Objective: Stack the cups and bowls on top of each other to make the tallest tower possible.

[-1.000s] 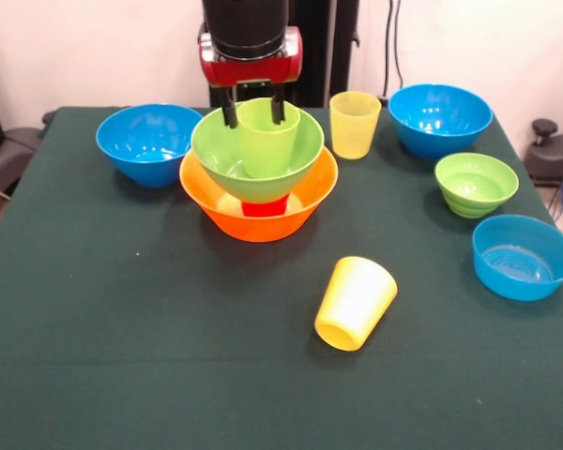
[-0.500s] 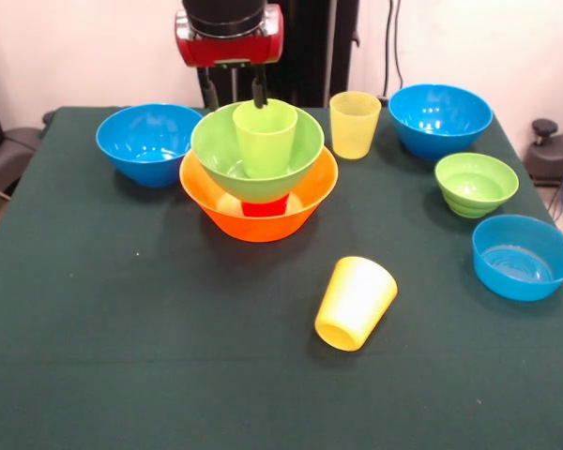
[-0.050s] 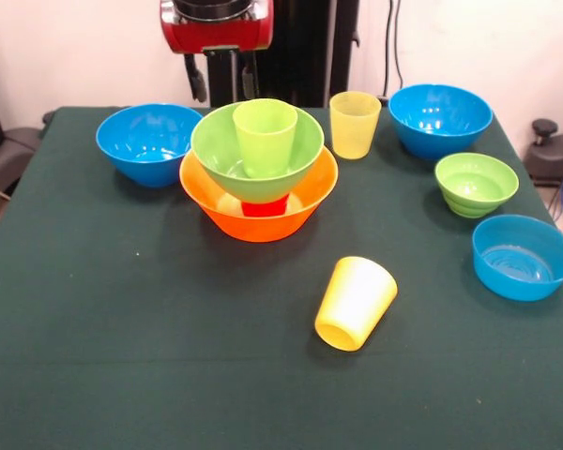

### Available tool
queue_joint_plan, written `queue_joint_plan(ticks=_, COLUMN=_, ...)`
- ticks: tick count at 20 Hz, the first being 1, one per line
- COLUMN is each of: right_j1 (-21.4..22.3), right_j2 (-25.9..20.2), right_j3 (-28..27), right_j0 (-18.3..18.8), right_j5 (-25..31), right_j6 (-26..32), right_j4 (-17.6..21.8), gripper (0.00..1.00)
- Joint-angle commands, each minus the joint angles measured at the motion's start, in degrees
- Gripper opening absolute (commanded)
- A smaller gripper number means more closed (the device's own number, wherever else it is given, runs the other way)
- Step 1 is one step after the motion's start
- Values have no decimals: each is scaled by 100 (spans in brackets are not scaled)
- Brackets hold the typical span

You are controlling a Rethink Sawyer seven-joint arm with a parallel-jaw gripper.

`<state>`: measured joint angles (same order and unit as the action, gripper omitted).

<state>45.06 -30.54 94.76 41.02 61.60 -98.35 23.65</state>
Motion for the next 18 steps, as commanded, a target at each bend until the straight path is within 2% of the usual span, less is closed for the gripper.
queue_joint_plan(ticks=1, right_j1=-190, right_j2=-320, right_j3=-395, right_j0=88, right_j5=525, right_j6=1664, right_j4=505, gripper=100)
queue_joint_plan(ticks=7, right_j1=-509, right_j2=-145, right_j3=-907, right_j0=-40, right_j5=721, right_j6=1479, right_j4=821, gripper=100)
queue_joint_plan(ticks=9, right_j1=-709, right_j2=-148, right_j3=-1215, right_j0=-87, right_j5=836, right_j6=1657, right_j4=986, gripper=100)
queue_joint_plan(ticks=13, right_j1=-1130, right_j2=-299, right_j3=-1749, right_j0=-47, right_j5=928, right_j6=2369, right_j4=1336, gripper=100)
queue_joint_plan(ticks=18, right_j1=-1518, right_j2=-603, right_j3=-1922, right_j0=229, right_j5=787, right_j6=3347, right_j4=1626, gripper=100)
